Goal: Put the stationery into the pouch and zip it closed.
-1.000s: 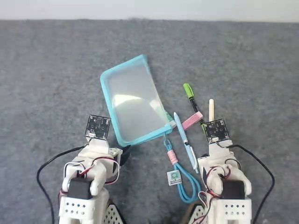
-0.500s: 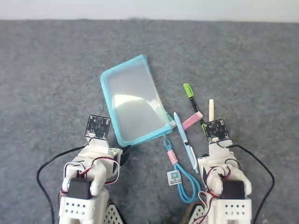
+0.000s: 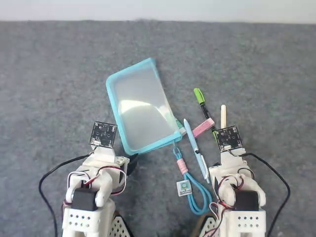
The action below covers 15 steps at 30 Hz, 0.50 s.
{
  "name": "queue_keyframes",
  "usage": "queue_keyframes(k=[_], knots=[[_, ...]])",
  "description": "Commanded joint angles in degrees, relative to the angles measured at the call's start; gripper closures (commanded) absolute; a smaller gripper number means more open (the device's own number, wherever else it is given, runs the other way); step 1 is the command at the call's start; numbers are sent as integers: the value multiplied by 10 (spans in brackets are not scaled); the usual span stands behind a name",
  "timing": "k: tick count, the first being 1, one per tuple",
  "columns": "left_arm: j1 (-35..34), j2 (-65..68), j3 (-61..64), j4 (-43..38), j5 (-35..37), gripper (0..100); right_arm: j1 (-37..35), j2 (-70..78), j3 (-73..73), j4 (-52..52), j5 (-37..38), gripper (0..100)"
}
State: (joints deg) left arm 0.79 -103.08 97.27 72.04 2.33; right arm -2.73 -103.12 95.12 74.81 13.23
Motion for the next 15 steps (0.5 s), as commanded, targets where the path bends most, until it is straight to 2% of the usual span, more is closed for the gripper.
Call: queue_keyframes(k=[1, 15], knots=[[-4, -10, -7, 2, 7, 731, 4, -9, 13, 2, -3, 935], [-1, -10, -7, 2, 4, 730, 3, -9, 13, -3, -3, 933]])
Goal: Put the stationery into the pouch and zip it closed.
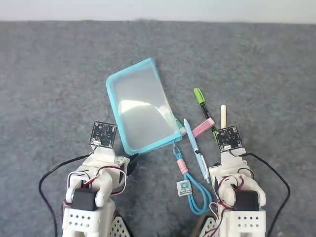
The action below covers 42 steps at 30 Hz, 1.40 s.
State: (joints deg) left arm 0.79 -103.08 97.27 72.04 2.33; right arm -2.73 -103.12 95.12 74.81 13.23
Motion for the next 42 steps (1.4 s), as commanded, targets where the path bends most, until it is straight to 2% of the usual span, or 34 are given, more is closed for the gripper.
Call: queue_keyframes(k=[1, 5, 9, 13, 15, 20, 23, 29, 31, 33, 38, 42], knots=[[-5, -10, -7, 2, 4, 731, 5, -9, 13, -14, -2, 933], [-39, -10, -7, -2, 3, 731, 33, -9, 11, -80, -1, 933], [-142, -10, -7, -37, 2, 730, 71, -8, -13, -149, 36, 935], [-228, -10, -7, -67, -76, 730, 102, -7, -76, -129, 77, 937], [-234, -9, -7, -66, -108, 731, 102, -7, -115, -108, 78, 937], [-235, -7, -7, -66, -112, 731, 96, 73, -247, -69, 78, 937], [-233, -7, -7, -66, -112, 731, 41, 218, -340, -38, 78, 933], [-233, -7, -7, -66, -112, 731, -187, 536, -453, -8, 72, 898], [-233, -7, -7, -66, -112, 731, -245, 617, -473, -30, 33, 856], [-233, -7, -7, -66, -113, 731, -273, 675, -485, -62, -12, 819], [-233, -7, -7, -68, -113, 731, -317, 754, -485, -94, -34, 772], [-233, -7, -7, -69, -113, 731, -360, 794, -484, -127, -130, 772]])
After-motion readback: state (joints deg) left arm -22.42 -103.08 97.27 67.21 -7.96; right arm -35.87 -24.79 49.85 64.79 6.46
